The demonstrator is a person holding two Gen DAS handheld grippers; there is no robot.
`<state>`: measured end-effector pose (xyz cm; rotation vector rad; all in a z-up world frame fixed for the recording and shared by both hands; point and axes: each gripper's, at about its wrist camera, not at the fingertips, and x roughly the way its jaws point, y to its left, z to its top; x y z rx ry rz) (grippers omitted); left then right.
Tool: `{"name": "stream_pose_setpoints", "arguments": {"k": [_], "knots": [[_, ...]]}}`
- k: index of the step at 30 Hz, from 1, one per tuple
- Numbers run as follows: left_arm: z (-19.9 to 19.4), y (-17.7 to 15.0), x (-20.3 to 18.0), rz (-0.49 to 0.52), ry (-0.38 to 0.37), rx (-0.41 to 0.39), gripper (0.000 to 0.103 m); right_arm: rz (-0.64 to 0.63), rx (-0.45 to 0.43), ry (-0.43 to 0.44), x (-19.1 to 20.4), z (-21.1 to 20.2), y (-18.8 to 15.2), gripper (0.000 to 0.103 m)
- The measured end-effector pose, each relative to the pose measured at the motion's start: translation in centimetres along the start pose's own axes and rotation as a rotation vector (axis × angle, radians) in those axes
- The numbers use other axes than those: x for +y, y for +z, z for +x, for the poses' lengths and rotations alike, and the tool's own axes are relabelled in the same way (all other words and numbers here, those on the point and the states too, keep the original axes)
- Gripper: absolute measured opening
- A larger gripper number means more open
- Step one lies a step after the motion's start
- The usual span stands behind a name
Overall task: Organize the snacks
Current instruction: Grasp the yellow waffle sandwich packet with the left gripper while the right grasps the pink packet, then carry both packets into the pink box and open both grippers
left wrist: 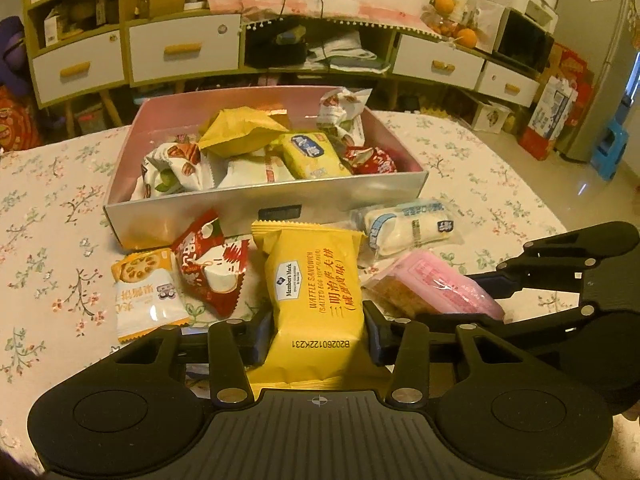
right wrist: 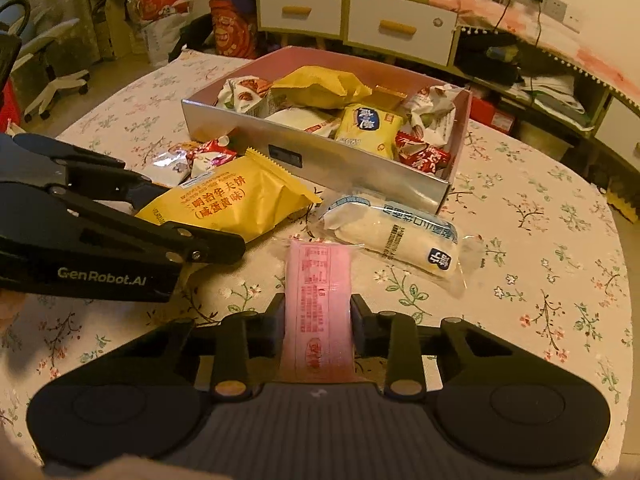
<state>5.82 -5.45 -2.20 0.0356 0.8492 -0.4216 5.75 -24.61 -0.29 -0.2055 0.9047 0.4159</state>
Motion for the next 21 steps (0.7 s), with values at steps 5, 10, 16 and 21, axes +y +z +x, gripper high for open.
{"name": "stream_pose_setpoints", "arguments": {"k": [5, 10, 16, 21], "knots": [[-0.7, 0.2, -0.3, -0.014, -0.022, -0.007, 0.041, 0.034, -0.017, -0.004, -0.3, -0.9, 0.2, 0.029], [-1.8, 0.5, -0.5, -0.026, -0.030, -0.021, 0.041, 0.070, -0.033, -0.013, -0.5, -1.5, 0.6, 0.029], [-3.1, 1.0, 0.1, -0.049, -0.019, -0.049, 0.041, 0.120, -0.050, -0.038, -1.1, -1.8, 1.5, 0.029], [-4.1, 1.6, 1.0, -0.081, 0.007, -0.068, 0.041, 0.155, -0.044, -0.073, -1.4, -1.1, 2.7, 0.029]]}}
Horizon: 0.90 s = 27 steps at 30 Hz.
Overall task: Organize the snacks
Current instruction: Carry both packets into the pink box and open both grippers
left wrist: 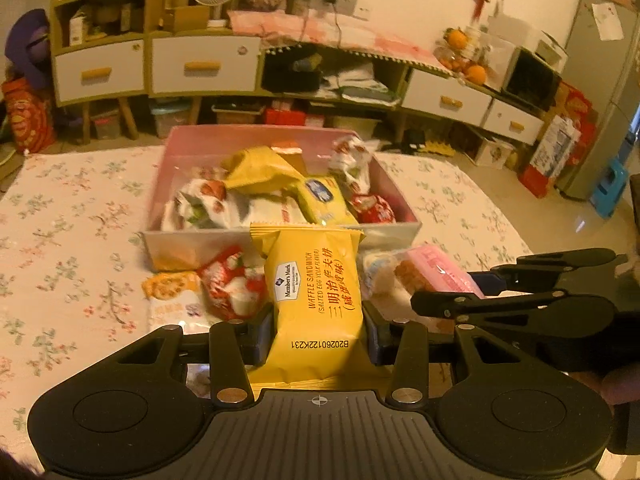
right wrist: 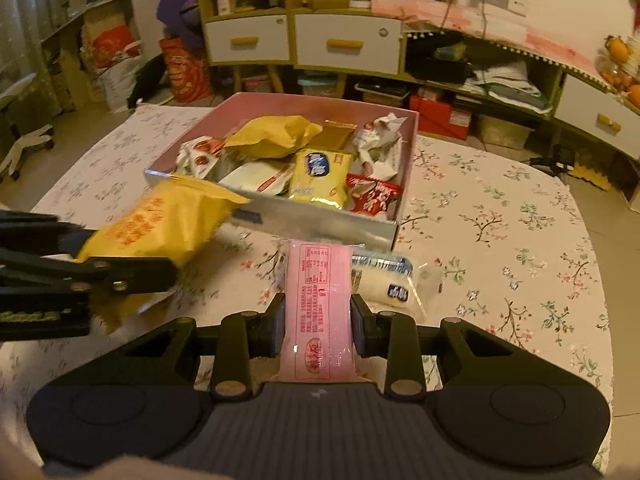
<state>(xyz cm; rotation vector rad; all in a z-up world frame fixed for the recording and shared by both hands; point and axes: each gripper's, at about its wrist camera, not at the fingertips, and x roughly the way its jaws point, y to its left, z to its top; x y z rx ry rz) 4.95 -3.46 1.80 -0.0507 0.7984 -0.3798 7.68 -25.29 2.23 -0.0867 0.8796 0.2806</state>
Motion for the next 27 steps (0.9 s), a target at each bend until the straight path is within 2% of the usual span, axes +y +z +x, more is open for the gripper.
{"name": "stream_pose_setpoints", "arguments": {"k": [6, 11, 18, 27], "knots": [[-0.3, 1.8, 1.3, -0.009, 0.054, -0.023, 0.041, 0.061, -0.019, -0.016, -0.2, 0.4, 1.8, 0.029], [0.7, 4.1, 3.2, -0.021, 0.113, -0.010, 0.041, 0.106, -0.038, -0.019, -0.4, 1.5, 3.8, 0.029], [4.0, 8.7, 5.5, -0.033, 0.182, 0.014, 0.041, 0.156, -0.065, 0.000, -0.9, 3.9, 6.5, 0.029], [9.0, 11.2, 7.2, -0.027, 0.241, 0.050, 0.041, 0.177, -0.081, 0.012, -1.2, 6.6, 8.7, 0.029]]}}
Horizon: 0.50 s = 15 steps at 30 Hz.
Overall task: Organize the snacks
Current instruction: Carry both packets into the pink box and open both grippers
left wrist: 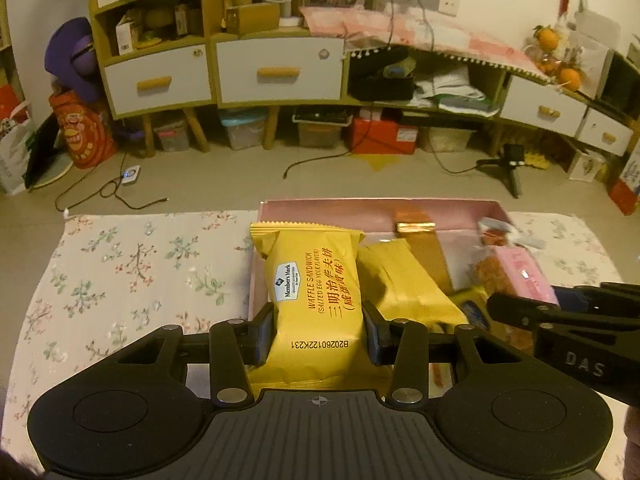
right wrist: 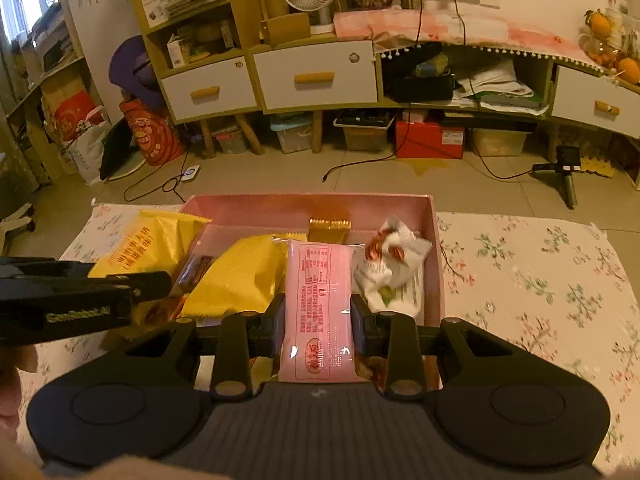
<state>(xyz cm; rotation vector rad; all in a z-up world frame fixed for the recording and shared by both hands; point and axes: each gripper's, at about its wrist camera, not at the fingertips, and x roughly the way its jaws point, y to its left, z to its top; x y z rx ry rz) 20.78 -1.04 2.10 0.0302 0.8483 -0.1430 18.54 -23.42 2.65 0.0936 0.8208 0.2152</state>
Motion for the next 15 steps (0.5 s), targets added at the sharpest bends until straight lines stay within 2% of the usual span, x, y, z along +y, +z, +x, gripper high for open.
{"name": "stream_pose_setpoints", "arguments": {"k": [15], "knots": [[4.7, 2.0, -0.8, 0.028, -0.022, -0.007, 0.041, 0.075, 0.007, 0.019, -0.5, 2.5, 0.9, 0.030]]}}
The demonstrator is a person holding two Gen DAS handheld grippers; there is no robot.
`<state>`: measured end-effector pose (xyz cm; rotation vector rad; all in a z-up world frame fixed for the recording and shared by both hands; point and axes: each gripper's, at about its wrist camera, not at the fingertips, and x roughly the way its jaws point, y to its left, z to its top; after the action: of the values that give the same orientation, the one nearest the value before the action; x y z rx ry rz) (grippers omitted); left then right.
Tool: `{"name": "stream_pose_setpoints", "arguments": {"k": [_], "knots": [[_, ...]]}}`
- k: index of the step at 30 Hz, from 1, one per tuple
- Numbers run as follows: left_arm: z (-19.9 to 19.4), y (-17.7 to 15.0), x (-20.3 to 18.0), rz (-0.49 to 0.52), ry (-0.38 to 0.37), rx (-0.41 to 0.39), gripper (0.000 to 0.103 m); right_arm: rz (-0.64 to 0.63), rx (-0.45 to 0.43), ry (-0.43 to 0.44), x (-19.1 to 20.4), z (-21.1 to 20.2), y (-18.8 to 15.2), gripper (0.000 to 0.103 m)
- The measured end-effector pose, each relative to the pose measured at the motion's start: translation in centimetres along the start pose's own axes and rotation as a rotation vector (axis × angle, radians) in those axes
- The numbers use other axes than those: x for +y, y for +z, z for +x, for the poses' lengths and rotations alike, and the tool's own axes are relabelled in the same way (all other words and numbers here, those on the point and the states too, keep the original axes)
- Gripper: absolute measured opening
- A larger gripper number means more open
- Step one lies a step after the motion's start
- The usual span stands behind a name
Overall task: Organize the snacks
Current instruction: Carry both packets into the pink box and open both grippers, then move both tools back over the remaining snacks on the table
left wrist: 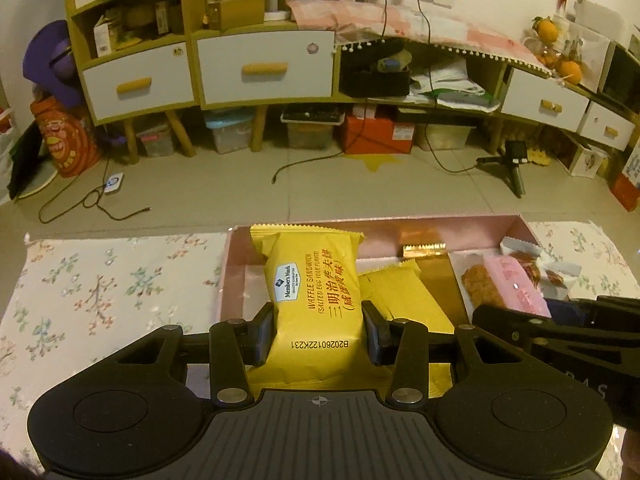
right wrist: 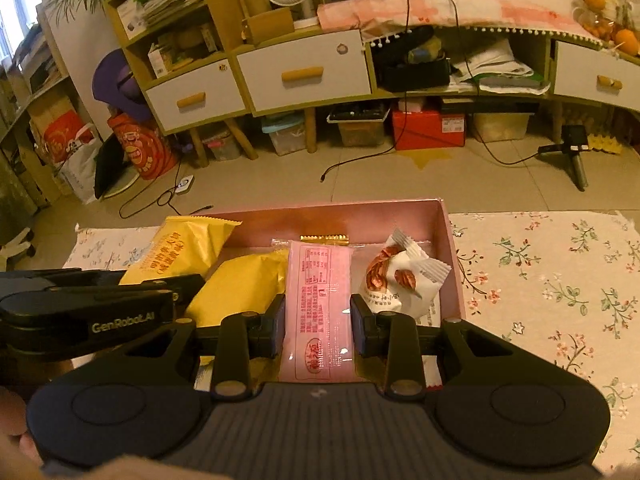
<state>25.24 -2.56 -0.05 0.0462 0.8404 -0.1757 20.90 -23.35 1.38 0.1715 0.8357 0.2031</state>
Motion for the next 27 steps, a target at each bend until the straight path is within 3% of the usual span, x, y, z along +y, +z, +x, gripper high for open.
{"name": "stream_pose_setpoints", "arguments": {"k": [5, 8, 10, 18, 27], "knots": [[0.4, 0.1, 0.2, -0.003, -0.007, -0.021, 0.043, 0.003, -0.019, 0.001, 0.1, -0.1, 0.3, 0.033], [0.0, 0.1, 0.1, 0.000, 0.000, -0.034, 0.059, 0.021, -0.036, 0.015, 0.0, -0.6, 0.4, 0.046], [-0.4, 0.1, 0.2, 0.006, 0.004, -0.047, 0.068, 0.021, -0.040, 0.014, 0.0, -1.0, 0.4, 0.049], [-2.7, -0.5, -0.6, 0.052, -0.007, -0.047, 0.074, 0.017, -0.040, -0.003, 0.0, -2.8, 0.2, 0.064], [-6.2, -3.0, -1.0, 0.062, -0.020, -0.045, 0.078, 0.017, -0.040, -0.027, -0.4, -5.8, -1.1, 0.075]]}}
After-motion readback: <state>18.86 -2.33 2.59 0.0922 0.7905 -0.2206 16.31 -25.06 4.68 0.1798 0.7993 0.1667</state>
